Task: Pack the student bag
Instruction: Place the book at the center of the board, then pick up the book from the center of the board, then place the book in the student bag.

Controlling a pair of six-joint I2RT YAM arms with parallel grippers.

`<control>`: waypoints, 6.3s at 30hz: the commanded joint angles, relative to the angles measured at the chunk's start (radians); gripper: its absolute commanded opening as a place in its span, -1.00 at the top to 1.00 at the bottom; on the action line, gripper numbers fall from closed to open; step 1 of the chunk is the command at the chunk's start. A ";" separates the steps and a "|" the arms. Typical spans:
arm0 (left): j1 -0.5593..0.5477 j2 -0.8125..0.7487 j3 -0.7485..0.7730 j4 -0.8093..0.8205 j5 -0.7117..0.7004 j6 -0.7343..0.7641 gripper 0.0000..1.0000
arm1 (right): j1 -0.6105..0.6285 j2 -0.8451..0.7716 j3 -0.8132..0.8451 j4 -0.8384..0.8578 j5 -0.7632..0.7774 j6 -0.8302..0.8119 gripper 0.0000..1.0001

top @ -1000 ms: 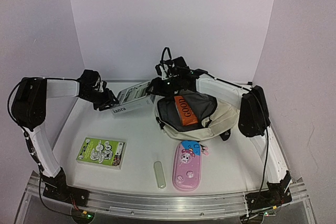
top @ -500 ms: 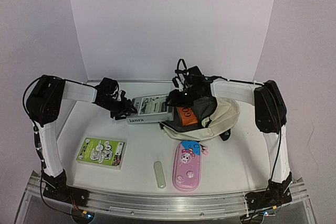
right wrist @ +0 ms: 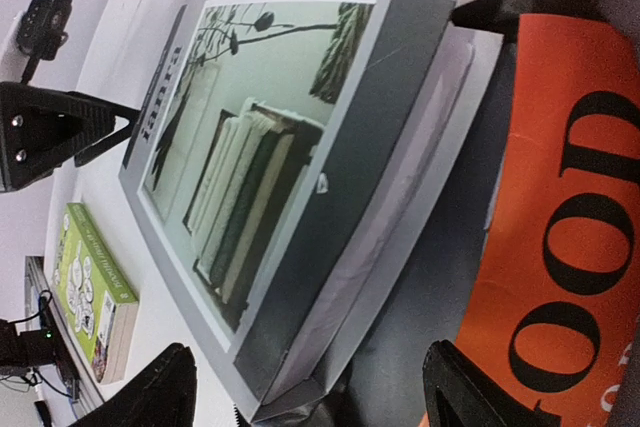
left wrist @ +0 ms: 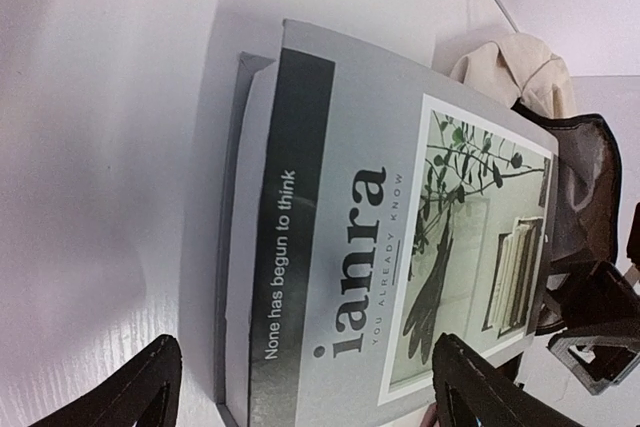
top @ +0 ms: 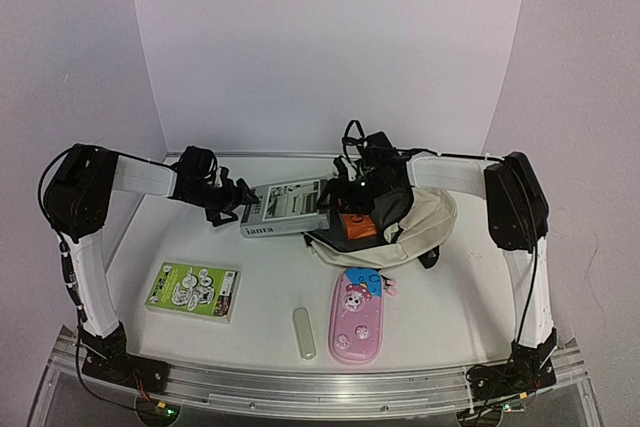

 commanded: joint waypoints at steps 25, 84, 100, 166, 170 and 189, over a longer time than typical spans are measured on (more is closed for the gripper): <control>0.011 0.073 0.050 0.087 0.088 -0.021 -0.65 | 0.002 0.259 0.216 0.094 -0.184 0.228 -0.59; -0.025 -0.417 -0.268 0.868 0.564 -0.497 -0.64 | -0.118 -0.417 -0.221 0.472 -0.693 0.374 0.54; -0.039 -0.374 -0.251 0.721 0.478 -0.464 -0.59 | -0.084 -0.419 -0.209 0.558 -0.711 0.438 0.60; -0.016 -0.508 -0.435 0.777 0.280 -0.527 0.60 | -0.086 -0.292 -0.004 -0.138 0.236 -0.196 -0.17; -0.015 -0.536 -0.436 0.703 0.249 -0.491 0.60 | -0.005 -0.208 0.056 -0.239 0.442 -0.337 -0.15; -0.011 -0.593 -0.487 0.623 0.218 -0.449 0.61 | 0.051 0.089 0.218 -0.279 0.863 -0.509 -0.12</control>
